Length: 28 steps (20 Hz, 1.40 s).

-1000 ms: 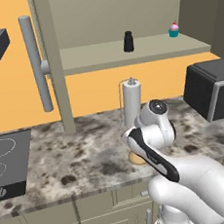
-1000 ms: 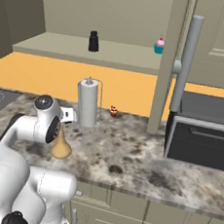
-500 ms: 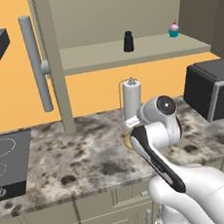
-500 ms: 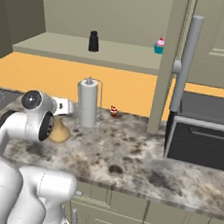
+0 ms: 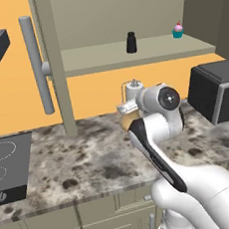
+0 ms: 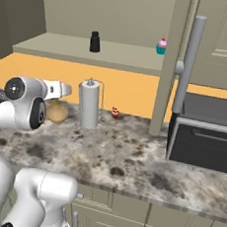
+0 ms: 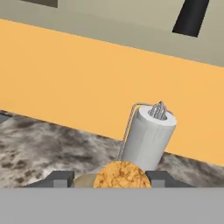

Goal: Pick the shaker and oil and vinegar bottle from the counter and place them in the cabinet.

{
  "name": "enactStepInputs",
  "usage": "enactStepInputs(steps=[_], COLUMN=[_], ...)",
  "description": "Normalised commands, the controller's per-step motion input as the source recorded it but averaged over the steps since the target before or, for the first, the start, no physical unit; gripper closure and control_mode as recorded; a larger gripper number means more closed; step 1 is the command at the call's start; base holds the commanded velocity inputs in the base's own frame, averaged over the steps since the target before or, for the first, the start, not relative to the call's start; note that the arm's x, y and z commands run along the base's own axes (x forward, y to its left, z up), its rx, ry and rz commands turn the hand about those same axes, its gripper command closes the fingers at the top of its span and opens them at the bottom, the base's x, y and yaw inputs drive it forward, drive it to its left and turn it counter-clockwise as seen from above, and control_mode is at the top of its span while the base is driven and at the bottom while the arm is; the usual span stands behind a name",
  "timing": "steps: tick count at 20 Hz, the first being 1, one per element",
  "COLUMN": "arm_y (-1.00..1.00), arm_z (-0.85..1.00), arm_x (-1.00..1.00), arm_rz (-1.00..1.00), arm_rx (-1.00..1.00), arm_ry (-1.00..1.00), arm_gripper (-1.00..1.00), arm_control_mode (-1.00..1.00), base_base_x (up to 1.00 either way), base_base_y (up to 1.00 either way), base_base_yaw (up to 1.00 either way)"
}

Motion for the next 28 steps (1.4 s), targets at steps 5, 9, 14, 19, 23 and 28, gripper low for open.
enactStepInputs(steps=[5,9,14,19,23,28], arm_y=[0.18,0.18,0.23,0.21,0.15,0.07], arm_z=[1.0,1.0,1.0,1.0,0.81,0.09], arm_x=[0.02,0.1,0.14,0.15,0.19,0.09], arm_rz=[0.0,0.0,0.0,0.0,-0.01,-0.02], arm_rx=[0.0,0.0,-0.03,-0.06,-0.05,-0.03], arm_ry=[-0.02,0.0,0.01,0.07,0.13,0.08], arm_gripper=[1.0,1.0,1.0,1.0,1.0,1.0], arm_control_mode=[-1.0,-1.0,-1.0,-1.0,-1.0,-1.0], base_base_x=[0.0,0.0,0.0,0.0,0.0,0.0], base_base_y=[0.0,0.0,0.0,0.0,0.0,0.0], base_base_yaw=[0.0,0.0,0.0,0.0,0.0,0.0])
